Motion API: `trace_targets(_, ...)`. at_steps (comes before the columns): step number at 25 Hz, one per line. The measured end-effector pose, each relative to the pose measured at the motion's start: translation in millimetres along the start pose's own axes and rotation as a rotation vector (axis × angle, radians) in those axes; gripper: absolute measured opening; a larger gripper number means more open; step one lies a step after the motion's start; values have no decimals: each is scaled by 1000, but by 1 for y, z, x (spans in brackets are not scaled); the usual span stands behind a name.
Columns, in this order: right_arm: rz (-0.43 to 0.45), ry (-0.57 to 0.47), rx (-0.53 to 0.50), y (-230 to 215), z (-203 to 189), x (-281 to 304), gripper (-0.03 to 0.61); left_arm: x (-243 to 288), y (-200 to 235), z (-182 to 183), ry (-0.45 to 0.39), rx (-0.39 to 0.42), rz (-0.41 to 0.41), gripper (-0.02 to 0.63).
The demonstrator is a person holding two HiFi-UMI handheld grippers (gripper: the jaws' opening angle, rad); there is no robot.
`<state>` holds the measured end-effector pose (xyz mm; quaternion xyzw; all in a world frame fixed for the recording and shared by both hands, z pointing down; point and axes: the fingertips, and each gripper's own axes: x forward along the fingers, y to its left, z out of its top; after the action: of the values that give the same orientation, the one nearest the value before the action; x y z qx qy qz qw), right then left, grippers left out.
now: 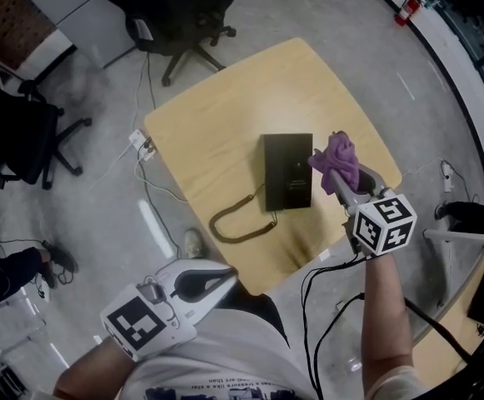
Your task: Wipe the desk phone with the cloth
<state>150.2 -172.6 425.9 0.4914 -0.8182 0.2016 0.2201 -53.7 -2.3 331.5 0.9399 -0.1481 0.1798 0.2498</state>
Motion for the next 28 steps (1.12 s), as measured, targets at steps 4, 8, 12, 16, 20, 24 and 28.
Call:
trace_targets(4,41,-9,-13,-6,32,28,121,-10,10,0,-9,-15,19,5)
trace_targets(8,94,12,-57,-1,53,57,121,-18,20,-4,-9,-36,39,5)
trace_targets(12,180,56,-111,15,68,86,121,-22,29,-5,-18,-58,55,5)
trace_targets(16,268,134,-157,34,67,114,121,-23,36,-4,-17,-76,58,3)
trace_targets(20,351,244,-211,47,53,139,121,-22,43,-4,-17,-100,63,3)
trace_targets(24,417,349,-235,47,33,152,121,-20,45,-8,-12,-124,66,5)
trace_targets(28,442,403,-223,34,30,154,121,-16,48,-7,-7,-137,65,5)
